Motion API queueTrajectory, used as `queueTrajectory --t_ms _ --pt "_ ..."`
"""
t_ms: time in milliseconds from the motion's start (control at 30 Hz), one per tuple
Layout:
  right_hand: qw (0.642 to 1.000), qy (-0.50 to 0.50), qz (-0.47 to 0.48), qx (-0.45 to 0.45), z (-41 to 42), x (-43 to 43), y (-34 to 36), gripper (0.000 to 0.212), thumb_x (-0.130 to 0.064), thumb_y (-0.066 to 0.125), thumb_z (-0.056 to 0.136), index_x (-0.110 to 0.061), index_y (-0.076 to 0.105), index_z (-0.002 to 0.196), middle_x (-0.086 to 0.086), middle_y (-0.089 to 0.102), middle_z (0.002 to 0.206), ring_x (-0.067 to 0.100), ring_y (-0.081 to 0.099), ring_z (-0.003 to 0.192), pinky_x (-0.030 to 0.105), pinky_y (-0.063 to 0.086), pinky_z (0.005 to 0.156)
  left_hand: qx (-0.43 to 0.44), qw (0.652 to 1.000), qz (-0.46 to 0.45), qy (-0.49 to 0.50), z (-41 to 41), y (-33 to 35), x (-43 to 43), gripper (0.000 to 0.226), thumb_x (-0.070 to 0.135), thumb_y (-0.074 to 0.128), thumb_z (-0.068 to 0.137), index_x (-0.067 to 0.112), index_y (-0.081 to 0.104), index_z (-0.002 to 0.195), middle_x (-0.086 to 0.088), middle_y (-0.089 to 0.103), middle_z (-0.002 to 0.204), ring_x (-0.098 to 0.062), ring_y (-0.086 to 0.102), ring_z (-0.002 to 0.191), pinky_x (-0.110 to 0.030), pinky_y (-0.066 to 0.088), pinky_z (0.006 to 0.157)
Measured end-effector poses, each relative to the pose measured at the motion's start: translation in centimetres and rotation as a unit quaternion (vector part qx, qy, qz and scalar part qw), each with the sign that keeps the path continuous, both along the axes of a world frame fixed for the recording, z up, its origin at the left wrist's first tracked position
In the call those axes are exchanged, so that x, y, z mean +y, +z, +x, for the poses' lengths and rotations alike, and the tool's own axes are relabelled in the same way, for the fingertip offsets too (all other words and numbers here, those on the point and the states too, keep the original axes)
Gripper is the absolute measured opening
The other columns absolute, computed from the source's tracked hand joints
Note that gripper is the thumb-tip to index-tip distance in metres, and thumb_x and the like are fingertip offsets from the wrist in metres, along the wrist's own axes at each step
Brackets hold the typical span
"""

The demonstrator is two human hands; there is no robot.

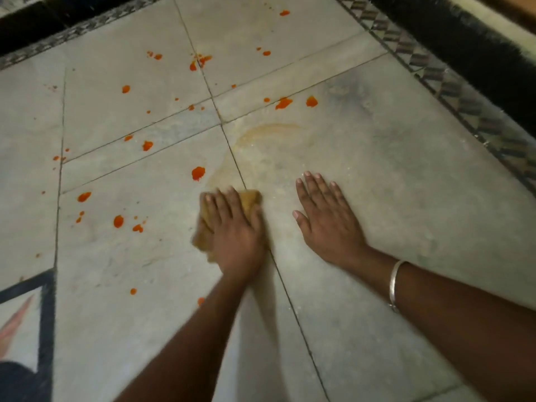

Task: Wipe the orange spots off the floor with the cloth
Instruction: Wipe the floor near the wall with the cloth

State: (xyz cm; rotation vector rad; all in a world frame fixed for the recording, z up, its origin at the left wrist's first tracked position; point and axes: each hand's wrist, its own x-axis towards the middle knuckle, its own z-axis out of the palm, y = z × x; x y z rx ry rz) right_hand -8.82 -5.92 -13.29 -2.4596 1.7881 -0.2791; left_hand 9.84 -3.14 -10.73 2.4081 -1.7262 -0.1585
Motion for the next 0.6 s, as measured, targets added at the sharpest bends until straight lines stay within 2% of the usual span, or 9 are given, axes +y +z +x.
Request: queueTrajectory --t_ms 100,200,267,333,367,433,533,567,600 --pt "1.0 -0.009 0.0 0.005 0.3 0.3 0.2 0.069 -0.047 0.022 0.103 -0.009 0.026 0.161 0.012 0.023 0.169 0.027 0.02 0.157 0.049 0.018 0.127 -0.012 0.997 0.022 -0.073 -3.5 -0.1 2.5 0.076 0.063 0.013 0.106 0.018 0.005 0.167 -0.007 -0.005 0.174 -0.025 -0.014 0.16 -0.038 -0.032 0.117" --pt "1.0 -0.004 0.004 0.013 0.1 0.9 0.2 0.071 -0.05 0.022 0.103 -0.011 0.025 0.162 0.011 0.022 0.169 0.028 0.019 0.157 0.048 0.016 0.127 -0.018 0.988 0.036 -0.147 -1.2 0.3 -2.0 0.073 0.064 0.016 0.105 0.028 0.003 0.167 -0.003 -0.007 0.174 -0.02 -0.016 0.159 -0.048 -0.015 0.126" --pt "1.0 0.004 0.011 0.013 -0.4 1.7 0.3 0.072 -0.053 0.022 0.103 -0.013 0.023 0.162 0.011 0.021 0.17 0.029 0.018 0.157 0.048 0.016 0.127 0.007 0.997 0.047 -0.068 1.4 0.5 -2.7 0.073 0.064 0.018 0.105 0.028 0.002 0.167 -0.005 -0.007 0.175 -0.021 -0.015 0.16 -0.052 -0.009 0.128" --pt "1.0 0.01 0.015 0.018 -0.8 2.6 0.3 0.073 -0.056 0.022 0.103 -0.013 0.024 0.162 0.012 0.022 0.169 0.03 0.019 0.157 0.049 0.017 0.127 0.041 0.997 0.046 0.041 1.3 0.4 0.0 0.074 0.061 0.02 0.106 0.024 -0.001 0.167 -0.008 -0.01 0.174 -0.023 -0.018 0.159 -0.052 -0.014 0.126" --pt "1.0 0.01 0.015 0.02 -0.8 2.9 0.4 0.074 -0.057 0.022 0.103 -0.013 0.024 0.162 0.013 0.022 0.169 0.031 0.02 0.156 0.05 0.017 0.127 0.049 0.997 0.038 0.054 0.0 0.5 2.0 0.075 0.06 0.021 0.107 0.022 -0.003 0.166 -0.009 -0.011 0.174 -0.024 -0.019 0.159 -0.051 -0.017 0.125" --pt "1.0 0.001 0.014 0.018 -0.9 3.3 0.5 0.073 -0.056 0.022 0.103 -0.012 0.026 0.162 0.014 0.023 0.168 0.032 0.022 0.156 0.051 0.019 0.126 0.037 0.999 0.034 -0.009 -3.1 0.6 4.6 0.075 0.06 0.021 0.107 0.02 -0.005 0.166 -0.008 -0.014 0.173 -0.025 -0.022 0.158 -0.046 -0.023 0.122" --pt "1.0 0.008 0.019 0.017 -1.1 3.7 0.6 0.071 -0.053 0.021 0.103 -0.012 0.027 0.161 0.014 0.023 0.168 0.032 0.021 0.156 0.052 0.019 0.126 -0.001 0.986 0.036 -0.163 -3.0 0.5 1.6 0.071 0.062 0.019 0.106 0.028 0.0 0.166 -0.002 -0.011 0.173 -0.021 -0.019 0.158 -0.045 -0.017 0.125" --pt "0.999 0.017 0.021 0.02 -1.2 3.9 0.5 0.071 -0.052 0.021 0.104 -0.013 0.025 0.162 0.014 0.022 0.169 0.031 0.019 0.157 0.051 0.017 0.126 -0.001 0.985 0.035 -0.169 -1.8 0.5 -0.1 0.07 0.063 0.018 0.106 0.031 0.002 0.166 -0.001 -0.009 0.173 -0.02 -0.017 0.159 -0.047 -0.015 0.126" --pt "0.999 0.028 0.021 0.023 -1.5 4.0 0.4 0.07 -0.052 0.02 0.104 -0.014 0.023 0.162 0.012 0.019 0.17 0.029 0.017 0.157 0.05 0.016 0.127 0.006 0.99 0.035 -0.133 -0.4 0.4 -1.4 0.069 0.063 0.018 0.106 0.033 0.003 0.166 -0.003 -0.008 0.174 -0.021 -0.016 0.159 -0.05 -0.012 0.127"
